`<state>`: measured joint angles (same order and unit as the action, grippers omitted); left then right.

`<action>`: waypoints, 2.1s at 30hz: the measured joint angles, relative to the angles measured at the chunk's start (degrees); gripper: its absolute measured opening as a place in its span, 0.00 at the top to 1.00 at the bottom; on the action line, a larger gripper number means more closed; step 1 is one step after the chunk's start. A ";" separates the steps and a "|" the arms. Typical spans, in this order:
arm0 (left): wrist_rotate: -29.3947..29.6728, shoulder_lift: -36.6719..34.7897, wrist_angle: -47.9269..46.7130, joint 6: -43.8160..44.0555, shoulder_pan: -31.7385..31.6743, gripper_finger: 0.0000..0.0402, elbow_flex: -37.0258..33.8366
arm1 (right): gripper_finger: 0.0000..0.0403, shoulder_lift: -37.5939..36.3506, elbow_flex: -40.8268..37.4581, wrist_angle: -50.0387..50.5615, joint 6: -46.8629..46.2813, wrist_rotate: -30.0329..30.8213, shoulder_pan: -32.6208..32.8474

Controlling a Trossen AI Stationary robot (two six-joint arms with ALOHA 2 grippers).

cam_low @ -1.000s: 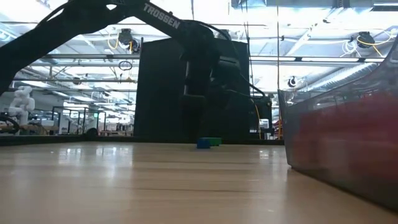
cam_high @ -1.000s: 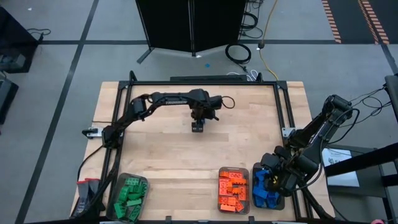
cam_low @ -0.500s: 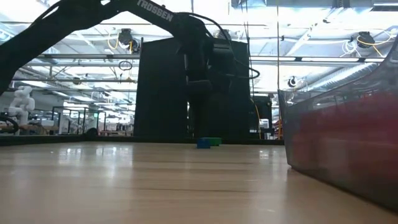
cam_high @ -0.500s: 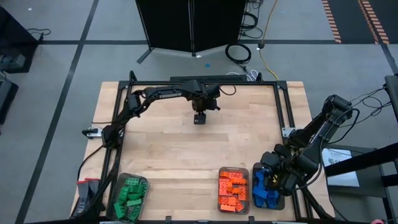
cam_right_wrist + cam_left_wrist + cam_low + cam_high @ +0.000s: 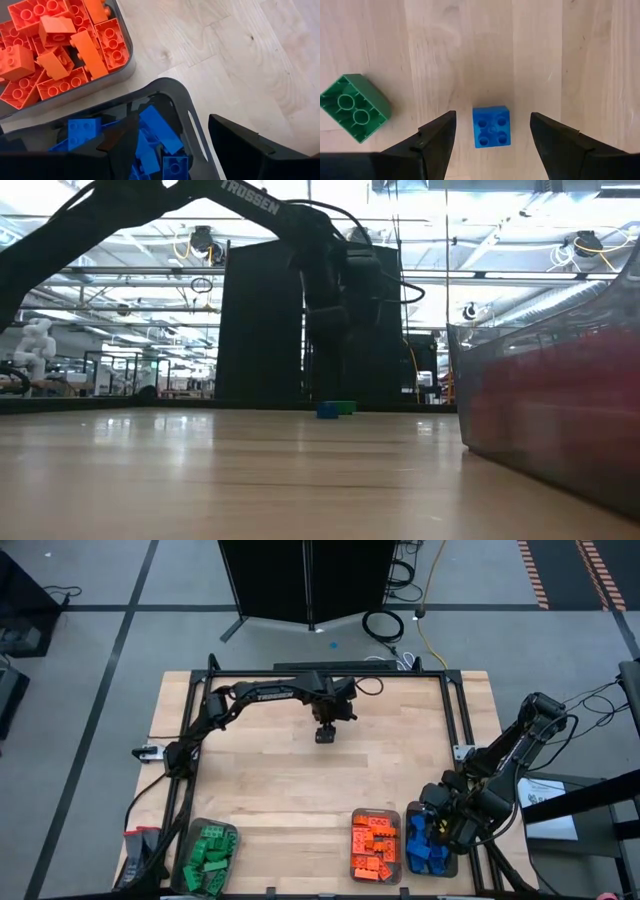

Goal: Sort blocks
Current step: Put the blue game piece into the right black bin

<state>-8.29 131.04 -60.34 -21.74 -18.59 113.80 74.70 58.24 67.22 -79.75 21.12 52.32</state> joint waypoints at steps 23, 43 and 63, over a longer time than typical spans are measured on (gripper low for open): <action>0.95 0.09 7.70 1.56 -0.02 0.37 -9.97 | 0.42 0.01 0.00 0.76 -0.35 0.00 0.01; 1.53 -1.36 -0.30 6.44 0.00 0.69 -0.35 | 0.42 0.00 0.00 1.50 6.18 11.42 -2.51; -5.99 -22.77 23.46 29.16 1.57 0.69 7.07 | 0.42 -1.88 30.60 21.27 55.49 68.63 -24.52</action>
<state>-14.28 108.27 -36.88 7.42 -17.02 120.87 72.82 88.84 88.49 -24.25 89.75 27.80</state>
